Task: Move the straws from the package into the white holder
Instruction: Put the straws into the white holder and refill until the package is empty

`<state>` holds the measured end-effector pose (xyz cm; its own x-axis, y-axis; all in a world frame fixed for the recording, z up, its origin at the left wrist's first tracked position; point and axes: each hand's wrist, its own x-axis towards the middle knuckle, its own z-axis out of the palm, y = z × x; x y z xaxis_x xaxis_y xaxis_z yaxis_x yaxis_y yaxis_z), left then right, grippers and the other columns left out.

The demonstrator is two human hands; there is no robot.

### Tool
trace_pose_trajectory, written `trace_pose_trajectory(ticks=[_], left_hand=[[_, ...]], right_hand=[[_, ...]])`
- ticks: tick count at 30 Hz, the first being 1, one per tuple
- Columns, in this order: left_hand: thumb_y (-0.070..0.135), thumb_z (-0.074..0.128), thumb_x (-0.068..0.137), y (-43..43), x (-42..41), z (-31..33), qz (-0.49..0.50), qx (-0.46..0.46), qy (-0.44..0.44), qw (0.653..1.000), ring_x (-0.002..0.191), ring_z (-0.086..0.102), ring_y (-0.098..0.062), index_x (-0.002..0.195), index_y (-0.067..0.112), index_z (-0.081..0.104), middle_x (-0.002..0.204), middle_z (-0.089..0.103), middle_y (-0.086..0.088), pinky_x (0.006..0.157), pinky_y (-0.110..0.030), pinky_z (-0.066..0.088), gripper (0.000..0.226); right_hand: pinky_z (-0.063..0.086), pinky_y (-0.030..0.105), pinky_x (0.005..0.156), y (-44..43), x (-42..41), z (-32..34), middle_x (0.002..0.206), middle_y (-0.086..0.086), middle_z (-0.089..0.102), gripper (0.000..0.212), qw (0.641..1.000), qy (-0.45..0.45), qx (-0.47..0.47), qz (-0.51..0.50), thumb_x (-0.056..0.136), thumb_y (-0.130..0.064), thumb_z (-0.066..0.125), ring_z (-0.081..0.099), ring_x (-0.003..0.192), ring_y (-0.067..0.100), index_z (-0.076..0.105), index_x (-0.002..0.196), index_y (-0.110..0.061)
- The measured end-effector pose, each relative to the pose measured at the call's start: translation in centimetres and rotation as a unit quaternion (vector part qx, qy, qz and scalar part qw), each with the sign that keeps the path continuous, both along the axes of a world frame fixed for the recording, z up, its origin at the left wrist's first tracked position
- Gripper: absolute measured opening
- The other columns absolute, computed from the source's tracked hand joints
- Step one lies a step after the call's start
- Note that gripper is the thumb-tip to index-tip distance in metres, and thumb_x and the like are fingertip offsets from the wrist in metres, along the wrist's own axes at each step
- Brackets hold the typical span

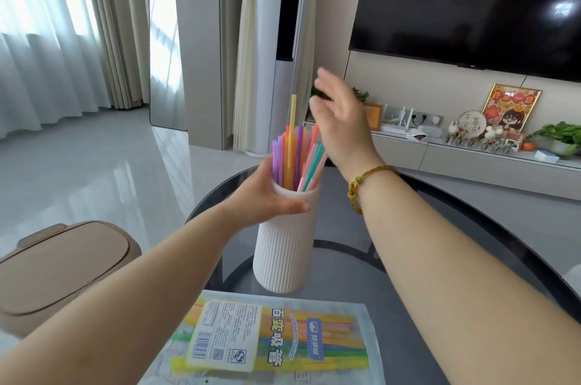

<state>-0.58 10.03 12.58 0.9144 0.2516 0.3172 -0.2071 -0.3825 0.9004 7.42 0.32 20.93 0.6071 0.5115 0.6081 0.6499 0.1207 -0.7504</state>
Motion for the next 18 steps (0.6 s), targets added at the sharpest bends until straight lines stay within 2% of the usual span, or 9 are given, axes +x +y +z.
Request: trace_pose_trajectory(ticks=[2, 4, 6, 8, 11, 13, 15, 16, 18], left_hand=[[0.014, 0.079, 0.063, 0.1, 0.1, -0.3, 0.017, 0.002, 0.000, 1.000, 0.093, 0.060, -0.004, 0.117, 0.024, 0.040, 0.100, 0.059, 0.008, 0.082, -0.018, 0.049, 0.067], [0.016, 0.078, 0.063, 0.1, 0.2, -0.3, 0.020, 0.004, 0.004, 1.000, 0.099, 0.058, -0.014, 0.119, 0.021, 0.041, 0.105, 0.060, 0.000, 0.088, -0.027, 0.047, 0.067], [0.018, 0.078, 0.063, 0.0, 0.2, -0.3, 0.017, 0.008, 0.008, 1.000, 0.100, 0.058, -0.017, 0.120, 0.019, 0.041, 0.107, 0.060, -0.003, 0.088, -0.029, 0.047, 0.068], [0.020, 0.078, 0.063, 0.0, 0.1, -0.3, 0.017, 0.010, 0.014, 1.000, 0.093, 0.059, -0.011, 0.116, 0.022, 0.043, 0.099, 0.061, 0.003, 0.083, -0.025, 0.048, 0.063], [0.020, 0.078, 0.064, 0.1, 0.0, -0.4, 0.029, 0.016, 0.021, 0.999, 0.085, 0.059, -0.001, 0.110, 0.027, 0.043, 0.093, 0.059, 0.014, 0.072, -0.014, 0.048, 0.058], [0.018, 0.078, 0.064, 0.2, 0.0, -0.4, 0.033, 0.015, 0.021, 0.999, 0.084, 0.058, 0.000, 0.110, 0.026, 0.044, 0.092, 0.060, 0.014, 0.072, -0.014, 0.047, 0.057], [0.018, 0.078, 0.064, 0.1, -0.1, -0.4, 0.038, 0.020, 0.024, 0.999, 0.086, 0.058, -0.003, 0.112, 0.023, 0.044, 0.095, 0.060, 0.009, 0.075, -0.018, 0.047, 0.058], [0.019, 0.077, 0.064, 0.0, -0.1, -0.4, 0.040, 0.021, 0.025, 0.999, 0.089, 0.058, -0.008, 0.114, 0.020, 0.044, 0.098, 0.060, 0.005, 0.079, -0.021, 0.047, 0.060], [0.021, 0.077, 0.064, -0.1, -0.1, -0.3, 0.047, 0.022, 0.029, 0.998, 0.093, 0.057, -0.015, 0.118, 0.017, 0.042, 0.103, 0.059, -0.001, 0.084, -0.028, 0.047, 0.064]], right_hand=[[0.037, 0.019, 0.096, 0.0, -0.6, -0.9, 0.138, 0.007, 0.049, 0.038, 0.993, -0.076, -0.085, -0.013, 0.093, -0.015, 0.039, 0.046, 0.122, 0.016, 0.045, 0.131, -0.012], [0.035, 0.027, 0.100, -0.1, -1.0, -1.8, 0.131, 0.007, 0.055, 0.034, 0.974, -0.151, -0.163, -0.045, 0.094, -0.016, 0.038, 0.046, 0.123, 0.019, 0.053, 0.124, -0.013], [0.037, 0.030, 0.099, -0.2, -1.4, -1.8, 0.127, 0.008, 0.058, 0.032, 0.965, -0.174, -0.182, -0.072, 0.093, -0.016, 0.040, 0.047, 0.121, 0.020, 0.057, 0.120, -0.013], [0.037, 0.032, 0.100, -0.2, -1.5, -1.2, 0.129, 0.007, 0.056, 0.033, 0.965, -0.185, -0.158, -0.094, 0.091, -0.016, 0.042, 0.048, 0.121, 0.022, 0.053, 0.122, -0.012], [0.027, 0.032, 0.109, 0.3, -1.4, -0.1, 0.146, 0.007, 0.038, 0.045, 0.950, -0.239, -0.176, -0.103, 0.091, -0.016, 0.042, 0.034, 0.134, 0.021, 0.037, 0.135, -0.011], [0.034, 0.037, 0.106, 0.5, -1.4, 0.2, 0.138, 0.013, 0.048, 0.037, 0.933, -0.255, -0.234, -0.101, 0.093, -0.018, 0.039, 0.042, 0.127, 0.027, 0.047, 0.127, -0.007], [0.043, 0.040, 0.094, 0.3, -1.4, 0.0, 0.119, 0.015, 0.062, 0.033, 0.907, -0.271, -0.299, -0.117, 0.093, -0.020, 0.036, 0.052, 0.112, 0.031, 0.060, 0.110, -0.005], [0.043, 0.037, 0.093, 0.1, -1.5, -0.3, 0.116, 0.014, 0.063, 0.033, 0.899, -0.279, -0.314, -0.122, 0.093, -0.020, 0.035, 0.053, 0.110, 0.030, 0.062, 0.106, -0.005], [0.032, 0.032, 0.100, -0.4, -1.5, -0.7, 0.121, 0.012, 0.062, 0.033, 0.896, -0.293, -0.314, -0.115, 0.093, -0.020, 0.036, 0.051, 0.114, 0.028, 0.061, 0.110, -0.007]])
